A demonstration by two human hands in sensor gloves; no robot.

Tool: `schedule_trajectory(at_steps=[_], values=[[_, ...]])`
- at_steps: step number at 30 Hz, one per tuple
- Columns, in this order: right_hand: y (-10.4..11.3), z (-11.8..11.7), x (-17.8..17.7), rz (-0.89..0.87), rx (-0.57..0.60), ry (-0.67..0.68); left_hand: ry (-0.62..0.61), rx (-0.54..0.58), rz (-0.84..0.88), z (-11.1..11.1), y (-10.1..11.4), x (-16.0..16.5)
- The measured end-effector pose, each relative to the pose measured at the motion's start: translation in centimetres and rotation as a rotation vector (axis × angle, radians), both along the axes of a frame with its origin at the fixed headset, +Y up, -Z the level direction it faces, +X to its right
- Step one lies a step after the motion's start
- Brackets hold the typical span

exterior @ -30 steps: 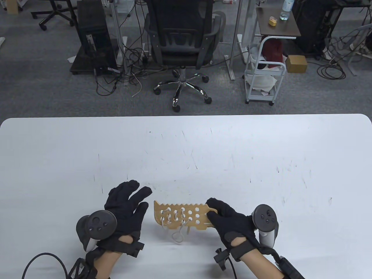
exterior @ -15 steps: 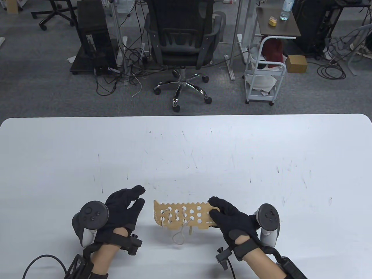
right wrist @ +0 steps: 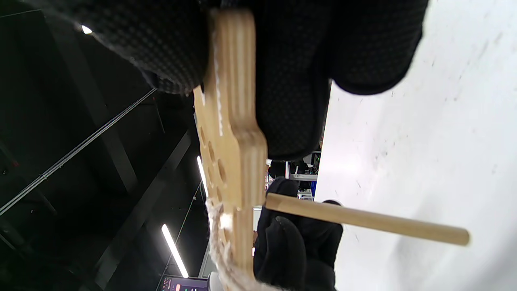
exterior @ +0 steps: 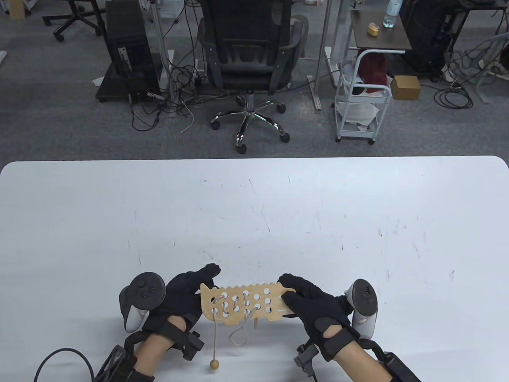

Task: Thread rope through all holes on crocodile lacing toy

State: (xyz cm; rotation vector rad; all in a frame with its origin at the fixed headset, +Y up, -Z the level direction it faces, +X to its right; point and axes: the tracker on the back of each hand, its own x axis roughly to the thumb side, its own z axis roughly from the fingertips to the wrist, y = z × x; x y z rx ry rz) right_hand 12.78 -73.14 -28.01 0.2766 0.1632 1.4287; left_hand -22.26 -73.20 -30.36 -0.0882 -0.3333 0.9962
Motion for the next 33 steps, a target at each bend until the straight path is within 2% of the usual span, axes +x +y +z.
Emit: schedule_trajectory(at_steps=[7, 16, 33], values=[[-0.2, 0.1, -0.3, -0.015, -0.016, 0.021, -0.203, -0.105, 0.053, 0.4, -0.9, 2.6], [-0.7, 0.2, -0.8, -0.049, -0.063, 0.049, -0.321, -0.15, 0.088, 1.1, -1.5, 4.6], [-0.9, 0.3, -1.4, -0.061, -0.093, 0.084, -0.368, -0.185, 0.168, 1.6, -2.1, 6.1]])
